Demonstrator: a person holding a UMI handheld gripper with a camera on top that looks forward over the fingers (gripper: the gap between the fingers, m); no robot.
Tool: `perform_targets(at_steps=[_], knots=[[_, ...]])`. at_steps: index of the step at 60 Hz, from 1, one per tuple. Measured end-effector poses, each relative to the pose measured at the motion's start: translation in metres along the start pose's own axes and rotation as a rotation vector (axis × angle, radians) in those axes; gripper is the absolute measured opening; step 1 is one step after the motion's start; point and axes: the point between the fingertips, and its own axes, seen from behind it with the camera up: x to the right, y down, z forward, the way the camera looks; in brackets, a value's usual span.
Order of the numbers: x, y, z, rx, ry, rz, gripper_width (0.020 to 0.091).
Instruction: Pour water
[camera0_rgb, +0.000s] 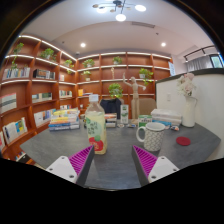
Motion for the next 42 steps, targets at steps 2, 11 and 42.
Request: perform_targets(at_steps=[2, 11, 42], knots=[[-0.015, 0.006, 0.012, -0.004, -0.010, -0.001, 0.0757], [-0.049, 0.001, 0.059, 0.004, -0.030, -0.045, 0.0754], [-0.062, -0.041, 0.142, 0.081, 0.012, -0.020, 0.0444]])
